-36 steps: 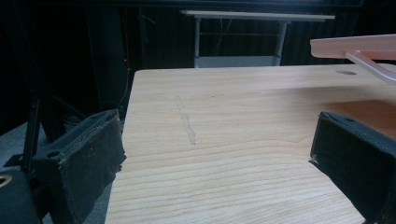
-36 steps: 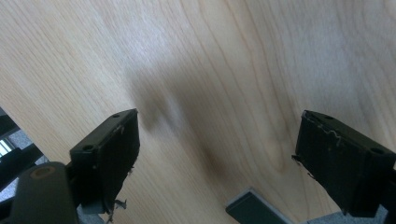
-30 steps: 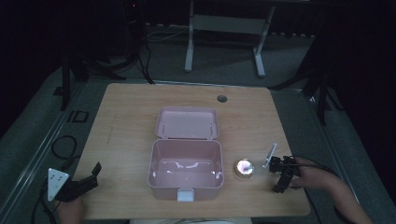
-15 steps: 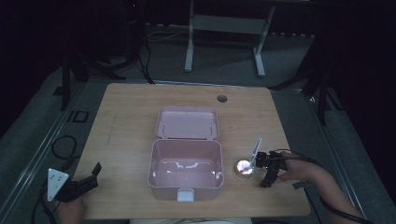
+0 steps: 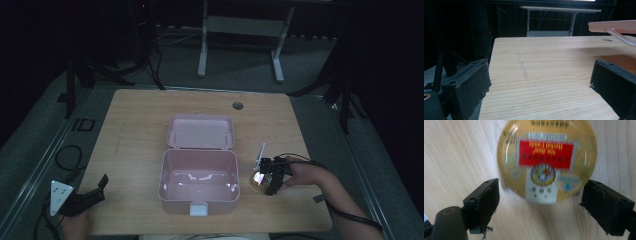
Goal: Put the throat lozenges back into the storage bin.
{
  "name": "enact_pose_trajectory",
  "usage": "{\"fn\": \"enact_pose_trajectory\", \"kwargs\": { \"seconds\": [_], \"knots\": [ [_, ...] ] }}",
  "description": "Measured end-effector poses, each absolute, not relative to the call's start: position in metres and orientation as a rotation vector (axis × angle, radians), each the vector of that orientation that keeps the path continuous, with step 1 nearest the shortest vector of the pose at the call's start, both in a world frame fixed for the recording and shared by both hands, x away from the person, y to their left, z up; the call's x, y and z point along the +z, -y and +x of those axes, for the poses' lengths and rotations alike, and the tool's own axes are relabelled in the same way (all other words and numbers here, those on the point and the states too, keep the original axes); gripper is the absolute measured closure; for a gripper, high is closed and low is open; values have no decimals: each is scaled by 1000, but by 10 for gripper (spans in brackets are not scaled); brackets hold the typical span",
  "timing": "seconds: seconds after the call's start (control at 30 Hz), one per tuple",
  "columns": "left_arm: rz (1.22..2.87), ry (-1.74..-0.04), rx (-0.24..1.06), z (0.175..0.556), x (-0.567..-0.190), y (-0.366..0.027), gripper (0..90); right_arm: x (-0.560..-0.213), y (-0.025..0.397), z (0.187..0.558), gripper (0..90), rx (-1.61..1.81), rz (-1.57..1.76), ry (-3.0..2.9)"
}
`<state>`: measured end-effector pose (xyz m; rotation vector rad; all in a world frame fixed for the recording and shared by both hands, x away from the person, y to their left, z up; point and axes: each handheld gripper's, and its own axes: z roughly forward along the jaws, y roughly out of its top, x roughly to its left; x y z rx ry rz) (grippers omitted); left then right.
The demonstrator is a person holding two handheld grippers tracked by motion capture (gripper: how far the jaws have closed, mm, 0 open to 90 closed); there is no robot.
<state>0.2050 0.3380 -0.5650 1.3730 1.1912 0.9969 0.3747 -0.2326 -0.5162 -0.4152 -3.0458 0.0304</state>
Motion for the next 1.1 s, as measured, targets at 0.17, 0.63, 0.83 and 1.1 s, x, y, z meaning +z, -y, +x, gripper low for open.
{"fn": "enact_pose_trajectory", "kwargs": {
  "seconds": [0.17,0.63,0.83,1.1],
  "knots": [
    [1372,-1190,996,205,-565,-338,30,-518,222,378,172,34,-380,3042],
    [1375,-1188,995,205,-565,-338,30,-519,212,381,203,87,-303,3033],
    [1378,-1189,996,205,-565,-338,30,-511,210,379,204,104,-274,3007],
    [1379,-1188,996,205,-565,-338,30,-480,209,377,205,119,-275,3005]
  ]
}}
